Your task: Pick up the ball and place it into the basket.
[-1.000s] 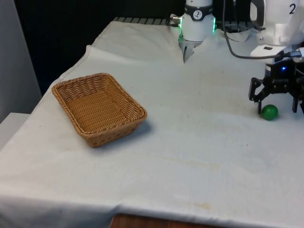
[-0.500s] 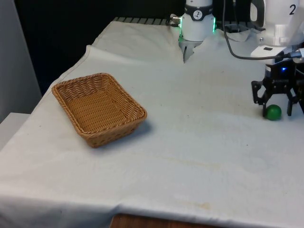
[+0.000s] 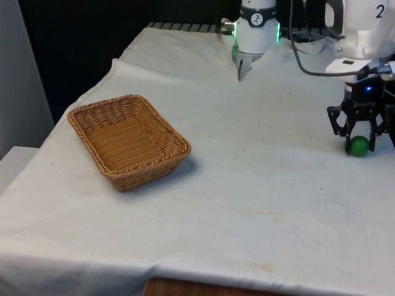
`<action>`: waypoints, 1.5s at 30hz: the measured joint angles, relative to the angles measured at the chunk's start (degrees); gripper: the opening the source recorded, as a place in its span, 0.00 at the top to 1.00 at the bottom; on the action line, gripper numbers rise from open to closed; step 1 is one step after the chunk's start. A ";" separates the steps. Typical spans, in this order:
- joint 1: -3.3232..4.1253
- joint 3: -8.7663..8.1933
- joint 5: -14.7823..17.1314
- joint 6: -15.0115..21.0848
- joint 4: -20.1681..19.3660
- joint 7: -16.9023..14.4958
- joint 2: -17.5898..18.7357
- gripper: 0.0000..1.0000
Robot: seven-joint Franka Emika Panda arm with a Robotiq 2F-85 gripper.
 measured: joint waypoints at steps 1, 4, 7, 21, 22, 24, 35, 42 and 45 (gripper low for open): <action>0.00 -0.06 0.00 -0.23 0.00 -0.06 -0.23 0.99; -0.06 -0.52 0.00 -2.41 -0.63 -0.34 -2.35 0.99; -0.06 -0.92 0.00 -3.50 -1.72 -0.57 -4.01 0.99; -0.23 -3.09 0.00 -6.76 -6.82 -2.06 -11.57 0.99; -0.29 -3.27 0.00 -6.93 -7.22 -2.18 -12.20 0.99; -0.29 -3.44 0.00 -7.10 -7.62 -2.29 -12.78 0.99; -0.29 -5.39 -1.49 -10.37 -9.57 -2.75 -17.07 0.99; -0.29 -6.82 -3.50 -12.26 -10.31 -2.69 -18.85 0.99; -0.29 -7.45 -4.53 -12.66 -10.49 -2.69 -19.25 0.99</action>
